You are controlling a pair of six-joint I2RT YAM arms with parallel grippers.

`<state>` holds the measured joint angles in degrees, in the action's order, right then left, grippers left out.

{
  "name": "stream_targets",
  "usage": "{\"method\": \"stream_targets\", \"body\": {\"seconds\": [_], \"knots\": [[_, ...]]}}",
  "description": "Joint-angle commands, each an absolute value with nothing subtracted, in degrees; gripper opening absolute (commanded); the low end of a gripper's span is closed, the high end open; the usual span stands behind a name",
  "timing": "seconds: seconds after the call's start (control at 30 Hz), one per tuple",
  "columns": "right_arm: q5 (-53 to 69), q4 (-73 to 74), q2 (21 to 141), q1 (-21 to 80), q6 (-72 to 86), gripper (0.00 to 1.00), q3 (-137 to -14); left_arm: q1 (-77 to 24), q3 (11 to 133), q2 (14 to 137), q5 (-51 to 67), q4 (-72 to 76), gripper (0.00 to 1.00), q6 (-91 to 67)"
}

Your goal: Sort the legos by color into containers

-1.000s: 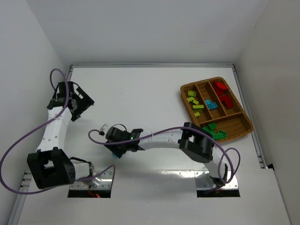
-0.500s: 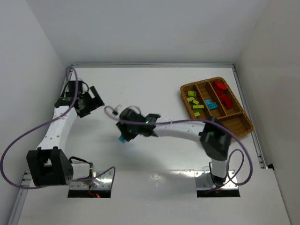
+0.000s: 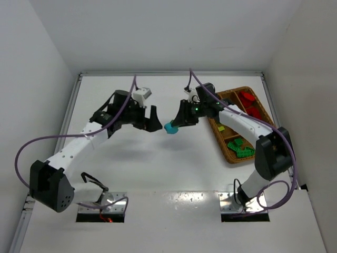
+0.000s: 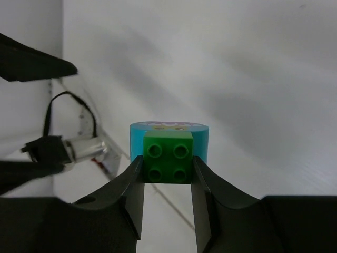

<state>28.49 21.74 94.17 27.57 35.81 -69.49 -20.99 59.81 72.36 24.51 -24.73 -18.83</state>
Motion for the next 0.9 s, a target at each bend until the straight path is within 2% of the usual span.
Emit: {"method": "stream_targets", "body": {"seconds": [0.0, 0.2, 0.4, 0.5, 0.63, 0.73, 0.77, 0.87], "knots": [[43.1, 18.6, 93.3, 25.9, 40.6, 0.04, -68.9, -27.7, 61.6, 72.8, 27.8, -20.7, 0.99, -12.1], [47.7, 15.7, 93.3, 24.9, 43.6, 0.04, -68.3, -36.3, 67.3, 76.4, 18.8, -25.9, 0.99, -7.1], [51.0, 10.0, 93.3, 24.9, 47.8, 0.04, -66.2, -37.4, 67.3, 78.1, 14.6, -25.9, 0.99, -7.1], [52.3, 10.0, 93.3, 24.9, 47.8, 0.04, -65.7, -37.4, 67.3, 78.1, 13.9, -25.9, 0.95, -6.6], [52.3, 10.7, 93.3, 24.9, 46.6, 0.04, -65.7, -37.4, 67.3, 78.1, 14.7, -25.9, 0.85, -6.6], [52.3, 10.7, 93.3, 24.9, 46.6, 0.04, -65.7, -36.9, 67.3, 78.1, 16.3, -25.9, 0.71, -6.6], [52.3, 10.7, 93.3, 24.9, 46.6, 0.04, -65.7, -36.9, 67.3, 78.1, 17.0, -25.9, 0.61, -6.6], [51.0, 12.0, 93.3, 24.0, 46.6, 0.04, -65.7, -36.9, 67.3, 78.1, 17.6, -25.9, 0.44, -6.6]]}}
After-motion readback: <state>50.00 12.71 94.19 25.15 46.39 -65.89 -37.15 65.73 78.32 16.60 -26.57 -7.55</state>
